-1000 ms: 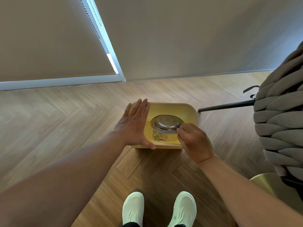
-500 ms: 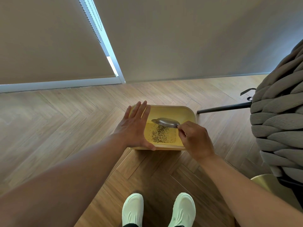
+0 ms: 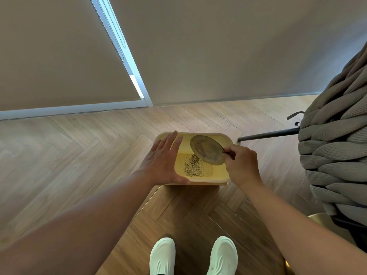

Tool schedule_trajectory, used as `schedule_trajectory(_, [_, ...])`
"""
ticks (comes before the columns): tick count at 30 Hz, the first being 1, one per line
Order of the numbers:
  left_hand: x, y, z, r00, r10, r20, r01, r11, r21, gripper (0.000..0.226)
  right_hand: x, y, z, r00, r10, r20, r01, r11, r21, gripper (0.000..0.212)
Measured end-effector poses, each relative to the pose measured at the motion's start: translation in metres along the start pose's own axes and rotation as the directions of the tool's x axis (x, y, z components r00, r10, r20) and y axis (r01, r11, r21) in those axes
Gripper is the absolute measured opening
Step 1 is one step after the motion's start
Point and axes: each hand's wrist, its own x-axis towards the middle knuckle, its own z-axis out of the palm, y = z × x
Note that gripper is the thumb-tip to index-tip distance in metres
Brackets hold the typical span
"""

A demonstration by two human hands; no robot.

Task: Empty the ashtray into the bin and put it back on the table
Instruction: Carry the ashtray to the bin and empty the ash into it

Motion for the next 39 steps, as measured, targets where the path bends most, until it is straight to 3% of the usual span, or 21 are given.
schedule_trajectory(12, [-0.010, 0.005, 0.007, 0.999, -0.023, -0.023, 0.021, 0.998, -0.059, 0.134, 0.007, 0.005, -0.008, 0.938, 0.325, 0.117, -0.345, 0.895, 0.281, 0.019])
schedule_trajectory(19, [-0.009, 0.011, 0.005, 0.999, -0.053, -0.009, 0.052, 0.996, -0.067, 0.118, 0.009, 0.007, -0.009, 0.867, 0.438, 0.239, -0.498, 0.758, 0.421, 0.016])
schedule_trajectory(23, [-0.008, 0.013, 0.003, 0.997, -0.073, -0.019, 0.070, 0.991, -0.111, 0.109, 0.009, 0.003, -0.011, 0.840, 0.443, 0.312, -0.542, 0.706, 0.456, 0.014])
schedule_trajectory(29, [-0.004, 0.017, -0.001, 0.996, -0.082, 0.030, 0.085, 0.985, -0.151, 0.118, 0.006, -0.007, -0.019, 0.804, 0.406, 0.435, -0.589, 0.645, 0.487, 0.017])
schedule_trajectory(39, [-0.003, 0.019, -0.002, 0.997, -0.074, -0.023, 0.068, 0.980, -0.188, 0.118, 0.006, -0.005, -0.017, 0.791, 0.375, 0.483, -0.586, 0.692, 0.423, 0.036])
